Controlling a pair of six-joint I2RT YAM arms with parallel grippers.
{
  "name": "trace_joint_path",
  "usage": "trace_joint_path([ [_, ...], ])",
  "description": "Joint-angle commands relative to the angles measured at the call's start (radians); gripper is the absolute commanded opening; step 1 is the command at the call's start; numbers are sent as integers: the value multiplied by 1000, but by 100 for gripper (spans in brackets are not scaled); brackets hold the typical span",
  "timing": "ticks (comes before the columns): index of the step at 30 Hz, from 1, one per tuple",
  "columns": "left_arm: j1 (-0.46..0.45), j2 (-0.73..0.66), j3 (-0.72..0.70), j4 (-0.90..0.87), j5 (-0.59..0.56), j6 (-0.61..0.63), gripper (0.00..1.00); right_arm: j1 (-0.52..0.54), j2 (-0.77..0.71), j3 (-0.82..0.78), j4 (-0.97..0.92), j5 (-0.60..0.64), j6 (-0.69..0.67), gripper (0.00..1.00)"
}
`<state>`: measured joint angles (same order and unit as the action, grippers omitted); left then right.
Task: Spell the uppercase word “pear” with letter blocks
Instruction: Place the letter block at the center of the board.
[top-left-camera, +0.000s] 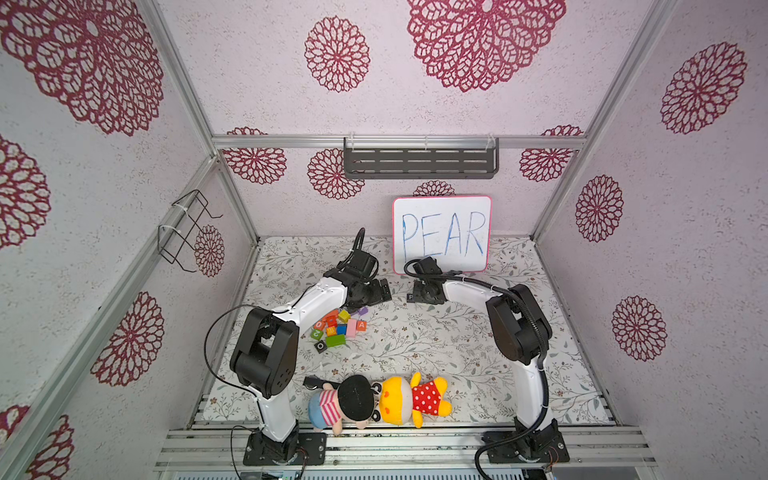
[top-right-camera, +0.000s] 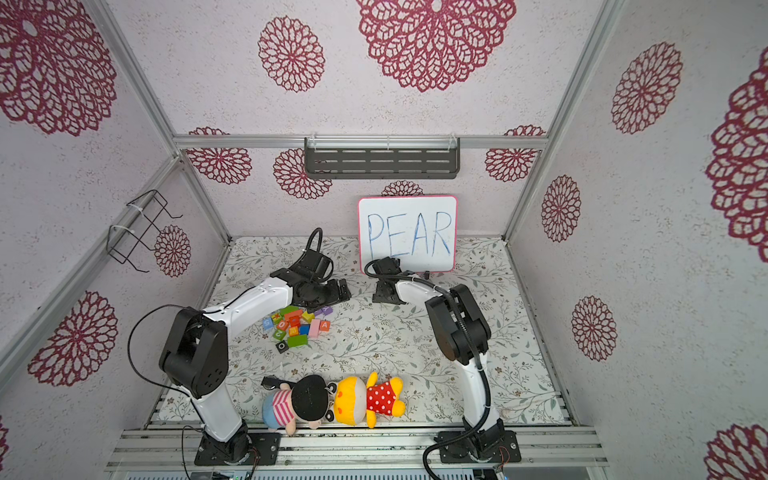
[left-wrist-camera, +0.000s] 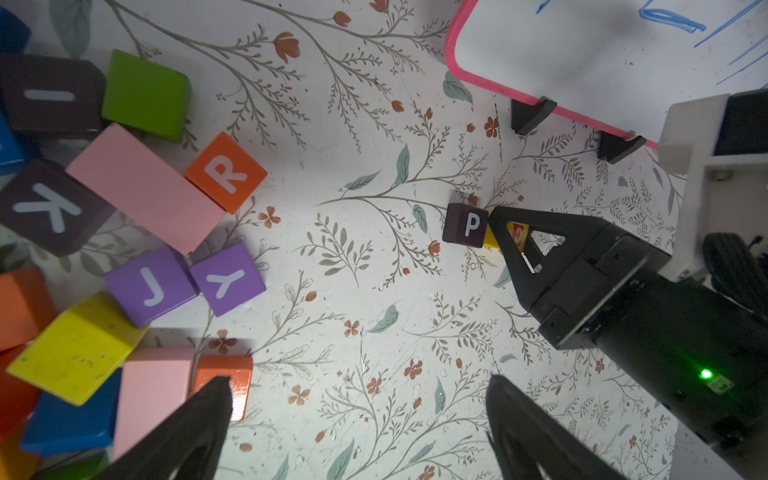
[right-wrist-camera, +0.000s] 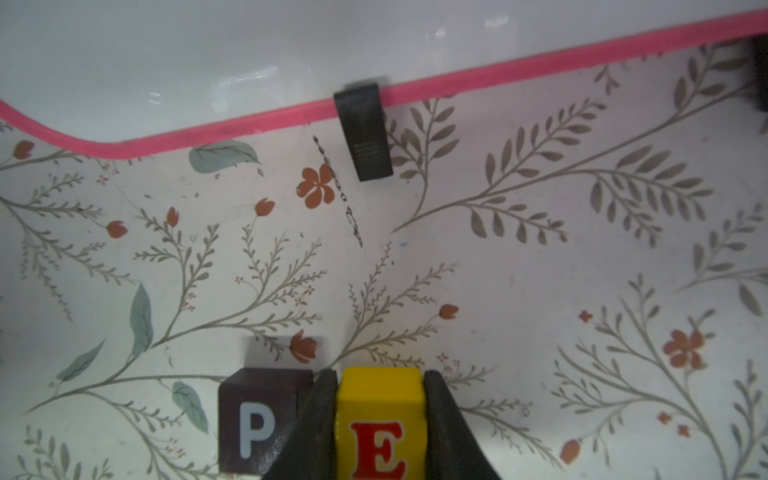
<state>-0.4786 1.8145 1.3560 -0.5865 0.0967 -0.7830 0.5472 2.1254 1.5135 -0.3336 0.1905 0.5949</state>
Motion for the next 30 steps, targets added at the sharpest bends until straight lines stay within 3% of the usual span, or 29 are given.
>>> trace_joint_path([
  [1,7,-10,-11,20,-3,-10,98,-8,7,24,-12,24,11,30],
  [30,7,-47,-37,43,14,-25,98,-7,-42,22,-9,-3,-5,45],
])
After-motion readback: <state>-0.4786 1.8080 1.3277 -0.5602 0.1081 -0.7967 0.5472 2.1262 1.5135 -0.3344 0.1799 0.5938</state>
